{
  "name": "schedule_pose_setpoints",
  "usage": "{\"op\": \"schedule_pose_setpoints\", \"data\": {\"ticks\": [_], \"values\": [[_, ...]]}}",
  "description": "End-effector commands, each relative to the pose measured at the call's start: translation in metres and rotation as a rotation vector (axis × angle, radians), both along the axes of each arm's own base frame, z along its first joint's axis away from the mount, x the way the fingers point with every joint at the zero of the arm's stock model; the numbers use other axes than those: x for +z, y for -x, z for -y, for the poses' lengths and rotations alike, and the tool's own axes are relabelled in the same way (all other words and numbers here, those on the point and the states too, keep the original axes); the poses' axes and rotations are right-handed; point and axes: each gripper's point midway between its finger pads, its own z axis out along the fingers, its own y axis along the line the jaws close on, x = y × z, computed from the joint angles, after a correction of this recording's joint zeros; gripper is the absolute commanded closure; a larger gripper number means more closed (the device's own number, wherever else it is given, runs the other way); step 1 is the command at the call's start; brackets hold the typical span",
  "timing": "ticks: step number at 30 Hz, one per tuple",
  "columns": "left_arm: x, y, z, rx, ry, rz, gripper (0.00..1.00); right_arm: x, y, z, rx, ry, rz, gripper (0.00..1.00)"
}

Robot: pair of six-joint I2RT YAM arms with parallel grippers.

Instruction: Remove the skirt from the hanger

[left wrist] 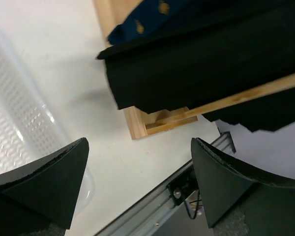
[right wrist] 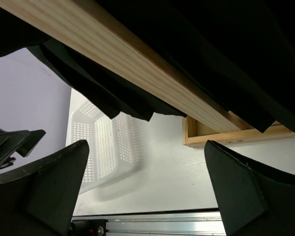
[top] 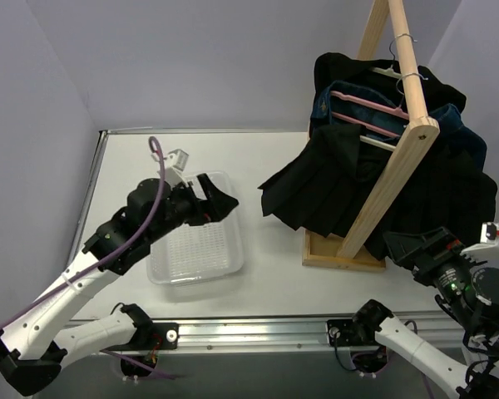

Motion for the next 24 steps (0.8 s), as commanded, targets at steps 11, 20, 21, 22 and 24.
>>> {"op": "schedule_pose_setpoints", "data": {"ticks": [11, 20, 21, 22, 24], "values": [[0.163, -0.007, 0.053, -0.467, 0.066, 0.697, 0.06, 0.025, 0.007, -0.026, 0.151, -0.051, 0.050, 0.00], [0.198, -0.023, 0.082, -0.760, 0.225, 0.770, 0.07, 0.002, 0.000, -0.002, -0.047, 0.018, -0.104, 0.00], [0.199, -0.022, 0.083, -0.775, 0.237, 0.777, 0.08, 0.001, 0.002, 0.001, -0.065, -0.010, -0.101, 0.00], [0.203, -0.022, 0.083, -0.787, 0.249, 0.811, 0.08, 0.005, 0.002, 0.000, -0.069, -0.060, -0.084, 0.00], [0.204, -0.015, 0.082, -0.841, 0.267, 0.821, 0.08, 0.006, 0.009, -0.008, 0.000, -0.113, -0.047, 0.00]]}}
